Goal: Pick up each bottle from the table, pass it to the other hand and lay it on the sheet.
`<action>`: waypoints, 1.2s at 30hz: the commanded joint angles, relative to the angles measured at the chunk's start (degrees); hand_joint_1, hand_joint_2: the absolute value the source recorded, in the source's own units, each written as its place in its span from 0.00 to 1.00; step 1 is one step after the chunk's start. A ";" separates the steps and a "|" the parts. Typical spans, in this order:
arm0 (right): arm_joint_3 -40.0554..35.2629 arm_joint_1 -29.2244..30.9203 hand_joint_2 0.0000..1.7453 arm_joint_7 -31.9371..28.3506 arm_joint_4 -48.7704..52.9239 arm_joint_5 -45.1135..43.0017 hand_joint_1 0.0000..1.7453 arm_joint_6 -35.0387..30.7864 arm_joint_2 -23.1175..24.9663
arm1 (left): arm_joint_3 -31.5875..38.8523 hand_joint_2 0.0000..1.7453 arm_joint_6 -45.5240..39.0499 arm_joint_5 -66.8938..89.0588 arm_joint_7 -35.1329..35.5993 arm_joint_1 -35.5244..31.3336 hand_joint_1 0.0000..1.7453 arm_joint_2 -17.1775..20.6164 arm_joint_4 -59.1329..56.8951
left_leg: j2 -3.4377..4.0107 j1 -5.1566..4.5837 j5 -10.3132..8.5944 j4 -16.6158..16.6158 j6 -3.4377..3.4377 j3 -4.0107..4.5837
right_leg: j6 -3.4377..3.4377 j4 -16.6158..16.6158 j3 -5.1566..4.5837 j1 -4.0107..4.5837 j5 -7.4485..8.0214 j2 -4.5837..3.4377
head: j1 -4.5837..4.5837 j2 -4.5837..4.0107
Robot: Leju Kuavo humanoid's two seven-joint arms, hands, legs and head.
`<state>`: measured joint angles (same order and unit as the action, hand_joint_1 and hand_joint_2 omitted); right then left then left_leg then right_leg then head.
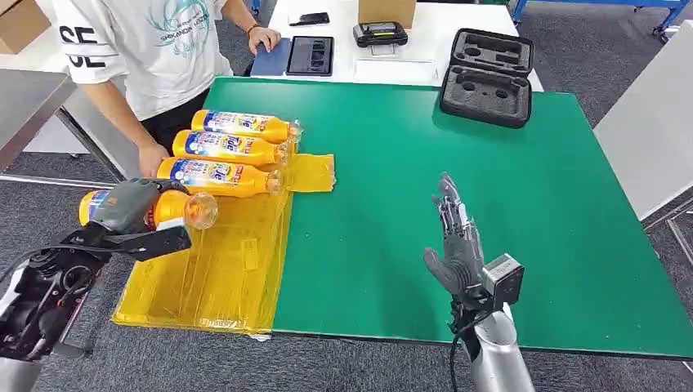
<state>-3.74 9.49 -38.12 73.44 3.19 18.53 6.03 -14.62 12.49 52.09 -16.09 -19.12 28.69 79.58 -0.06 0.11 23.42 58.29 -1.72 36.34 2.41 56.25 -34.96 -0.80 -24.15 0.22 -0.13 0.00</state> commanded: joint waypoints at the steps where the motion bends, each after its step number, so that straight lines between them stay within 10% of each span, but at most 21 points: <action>1: 1.24 3.21 1.00 -0.65 -1.91 -0.45 0.00 0.29 0.16 | -9.56 1.00 7.05 -0.38 0.40 -0.20 1.00 10.21 -3.21 | 0.21 0.05 0.16 0.01 0.08 -0.30 | -0.10 0.01 0.25 0.05 -0.08 -0.21 | -0.02 0.00; 18: 0.25 3.11 1.00 -1.68 -4.85 -0.55 0.00 -0.06 -0.41 | -18.69 1.00 8.63 -1.62 1.02 -6.90 1.00 8.27 -7.53 | -0.19 0.10 0.15 -0.05 0.12 -0.47 | -0.15 -0.09 0.50 0.10 -0.17 0.15 | -0.02 0.00; 24: 0.10 2.39 1.00 -1.58 -6.40 0.07 0.00 -0.69 -0.20 | -27.36 1.00 6.67 0.89 2.12 -14.89 1.00 1.35 -17.05 | -0.42 0.00 -0.03 -0.12 0.06 -0.26 | -0.07 -0.12 0.32 0.00 -0.09 0.38 | -0.02 0.00; 30: -0.95 3.21 1.00 -1.88 -9.00 1.30 0.00 -1.64 0.55 | -33.76 1.00 0.14 3.53 3.54 -25.70 1.00 -16.95 -39.79 | -0.78 -0.04 -0.11 -0.18 0.05 -0.37 | -0.05 -0.21 0.54 -0.05 -0.09 0.74 | 0.00 0.00; 36: -1.77 4.19 1.00 -1.86 -10.42 1.53 0.00 -1.79 0.69 | -36.03 1.00 -1.77 5.83 6.02 -27.91 1.00 -19.41 -46.82 | -0.55 -0.07 -0.01 -0.01 0.06 -0.25 | -0.02 -0.09 0.44 -0.08 -0.03 0.48 | 0.00 0.00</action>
<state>-4.37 10.72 -39.78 69.77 4.57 17.18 7.21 -42.38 12.46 56.02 -11.65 -37.82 19.62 52.89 -0.38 -0.05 23.35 58.31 -1.73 36.36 2.48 56.22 -34.88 -0.96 -24.08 0.50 -0.13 0.00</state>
